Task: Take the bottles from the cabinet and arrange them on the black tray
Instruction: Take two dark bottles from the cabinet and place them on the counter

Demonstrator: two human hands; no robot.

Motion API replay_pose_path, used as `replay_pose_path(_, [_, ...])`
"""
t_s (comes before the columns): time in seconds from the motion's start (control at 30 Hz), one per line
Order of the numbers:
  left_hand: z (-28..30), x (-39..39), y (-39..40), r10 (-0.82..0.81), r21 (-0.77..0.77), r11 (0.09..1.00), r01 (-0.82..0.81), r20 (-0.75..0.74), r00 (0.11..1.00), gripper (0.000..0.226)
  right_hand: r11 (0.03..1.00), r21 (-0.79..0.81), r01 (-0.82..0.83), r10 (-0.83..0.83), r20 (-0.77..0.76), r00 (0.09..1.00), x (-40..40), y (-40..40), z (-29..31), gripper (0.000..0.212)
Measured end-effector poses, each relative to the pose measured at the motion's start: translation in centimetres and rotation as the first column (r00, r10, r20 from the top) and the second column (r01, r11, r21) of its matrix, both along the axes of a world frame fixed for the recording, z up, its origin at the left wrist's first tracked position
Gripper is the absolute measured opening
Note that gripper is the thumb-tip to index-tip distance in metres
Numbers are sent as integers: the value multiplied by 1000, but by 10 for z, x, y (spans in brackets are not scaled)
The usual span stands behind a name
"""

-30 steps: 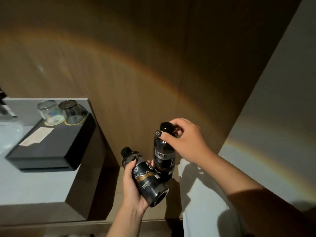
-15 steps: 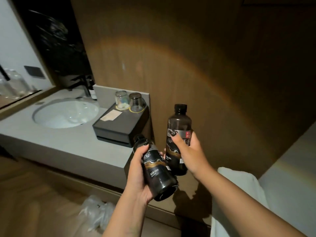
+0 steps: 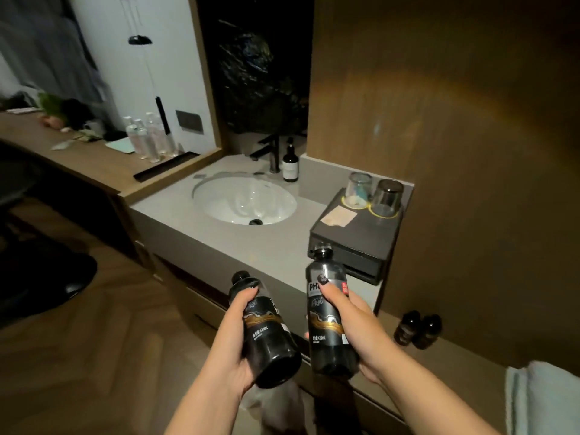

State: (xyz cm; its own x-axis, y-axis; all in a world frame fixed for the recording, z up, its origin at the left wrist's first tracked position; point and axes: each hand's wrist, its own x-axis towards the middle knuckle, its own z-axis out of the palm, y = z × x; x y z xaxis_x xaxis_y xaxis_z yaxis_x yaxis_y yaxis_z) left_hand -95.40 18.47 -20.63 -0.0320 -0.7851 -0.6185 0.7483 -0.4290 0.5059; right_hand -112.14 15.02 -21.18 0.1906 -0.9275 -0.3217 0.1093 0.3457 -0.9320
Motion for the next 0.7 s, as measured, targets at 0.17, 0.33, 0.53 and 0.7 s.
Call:
replay_pose_path(0.17, [5, 82, -6, 55, 22, 998, -56, 40, 998, 36, 996, 34, -77, 77, -7, 997, 89, -10, -6, 26])
replay_pose_path(0.33, [-5, 150, -15, 114, 36, 992, -117, 74, 991, 44, 990, 43, -137, 138, -32, 990, 152, -32, -10, 25])
replay_pose_path(0.53, [-16, 209, -32, 167, 66, 983, -174, 102, 981, 41, 977, 82, -198, 204, -66, 977, 213, -68, -18, 35])
replay_pose_path(0.7, [-23, 258, -70, 110, 91, 989, -116, 70, 991, 43, 968, 91, -234, 240, -70, 968, 265, -112, -25, 37])
